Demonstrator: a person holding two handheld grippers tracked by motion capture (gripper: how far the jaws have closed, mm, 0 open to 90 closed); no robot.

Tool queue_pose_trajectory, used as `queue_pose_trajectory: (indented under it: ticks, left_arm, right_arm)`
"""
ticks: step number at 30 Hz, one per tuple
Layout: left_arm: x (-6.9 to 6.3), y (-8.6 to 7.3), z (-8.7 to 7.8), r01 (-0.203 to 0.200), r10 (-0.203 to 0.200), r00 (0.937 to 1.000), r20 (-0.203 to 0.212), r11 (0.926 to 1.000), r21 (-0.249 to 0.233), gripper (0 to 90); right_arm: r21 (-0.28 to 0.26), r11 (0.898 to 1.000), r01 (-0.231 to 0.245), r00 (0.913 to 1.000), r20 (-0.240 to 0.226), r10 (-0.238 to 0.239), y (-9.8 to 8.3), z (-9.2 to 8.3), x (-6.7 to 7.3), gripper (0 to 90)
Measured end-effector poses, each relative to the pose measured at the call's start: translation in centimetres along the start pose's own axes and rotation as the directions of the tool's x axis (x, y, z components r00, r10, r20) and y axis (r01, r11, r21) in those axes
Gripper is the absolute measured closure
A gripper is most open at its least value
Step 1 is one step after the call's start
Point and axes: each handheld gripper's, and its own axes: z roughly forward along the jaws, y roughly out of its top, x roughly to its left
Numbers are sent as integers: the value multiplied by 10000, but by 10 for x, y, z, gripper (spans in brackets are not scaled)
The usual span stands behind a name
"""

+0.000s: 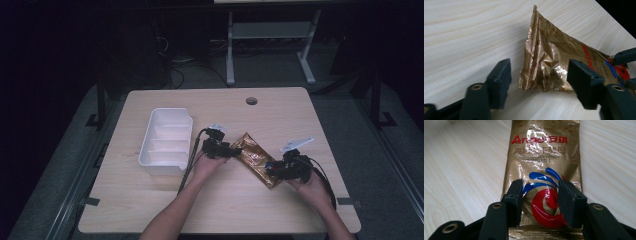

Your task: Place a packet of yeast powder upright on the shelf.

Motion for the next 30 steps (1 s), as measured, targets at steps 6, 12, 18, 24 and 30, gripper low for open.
queue_pose_trajectory:
  ticks: [6, 12, 18, 24, 30]
  left_arm:
    - [0, 1, 3, 246, -245, 9993, 266, 9997, -25, 526]
    - [2, 1, 4, 526, -517, 9957, 766, 9986, -100, 745]
    - [2, 1, 4, 460, -450, 9958, 798, 9989, -112, 864]
    - [1, 2, 1, 193, -178, 9960, 874, 9997, -166, 886]
    - [-2, 7, -18, -265, 329, 9892, 1425, 9986, -468, 889]
  right_arm:
    - [-152, 9999, 28, 10000, 7, -28, -2, 0, 0, 550]
    - [-307, 9995, 33, 10000, -37, -34, -4, 0, -1, 548]
    - [-375, 9993, 51, 10000, -20, -51, -5, 0, 0, 545]
    - [-400, 9992, -67, 10000, -64, 65, -6, 1, -2, 494]
    - [-230, 9997, -45, 9991, -430, 35, 0, -7, -3, 334]
